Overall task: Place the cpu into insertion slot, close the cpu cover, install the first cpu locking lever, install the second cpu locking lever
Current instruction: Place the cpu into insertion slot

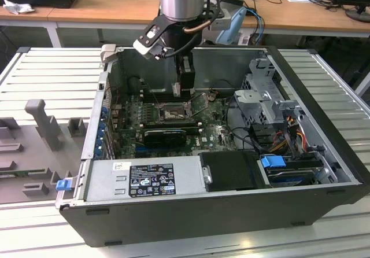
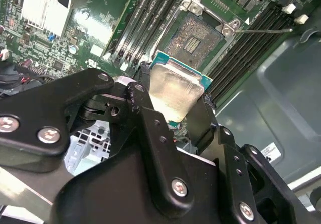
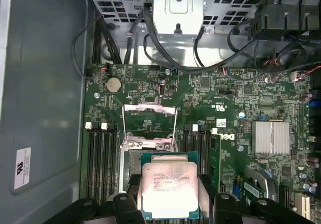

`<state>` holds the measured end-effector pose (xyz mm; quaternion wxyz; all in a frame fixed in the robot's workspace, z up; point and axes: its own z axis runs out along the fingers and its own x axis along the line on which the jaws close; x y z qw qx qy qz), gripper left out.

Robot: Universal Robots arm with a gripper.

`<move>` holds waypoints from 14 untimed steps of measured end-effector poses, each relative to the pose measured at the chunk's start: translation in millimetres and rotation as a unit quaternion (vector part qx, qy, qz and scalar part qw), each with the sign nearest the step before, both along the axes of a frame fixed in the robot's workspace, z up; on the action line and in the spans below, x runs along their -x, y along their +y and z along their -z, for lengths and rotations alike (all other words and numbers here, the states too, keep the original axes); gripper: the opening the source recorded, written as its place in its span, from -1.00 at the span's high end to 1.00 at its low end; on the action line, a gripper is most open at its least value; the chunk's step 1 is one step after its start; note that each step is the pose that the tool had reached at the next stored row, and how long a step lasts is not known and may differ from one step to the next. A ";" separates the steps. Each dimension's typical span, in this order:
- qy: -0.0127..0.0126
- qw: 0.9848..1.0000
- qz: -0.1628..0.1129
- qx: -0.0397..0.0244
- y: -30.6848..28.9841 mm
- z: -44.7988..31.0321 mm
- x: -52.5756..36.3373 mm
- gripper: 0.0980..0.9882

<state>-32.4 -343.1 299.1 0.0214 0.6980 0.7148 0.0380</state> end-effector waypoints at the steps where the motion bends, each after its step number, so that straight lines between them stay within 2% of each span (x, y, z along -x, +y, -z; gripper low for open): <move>1: 0.000 1.000 0.000 0.000 0.2 3.4 0.3 0.02; 2: 0.000 1.000 0.009 0.000 0.4 9.8 1.6 0.02; 3: 0.000 1.000 0.017 0.000 0.4 13.0 1.8 0.02; 6: 0.001 1.000 0.018 0.000 2.3 23.4 3.0 0.02; 9: 0.001 1.000 0.017 0.000 4.9 31.1 9.4 0.02; 14: 0.001 1.000 0.018 0.000 12.1 42.8 10.3 0.02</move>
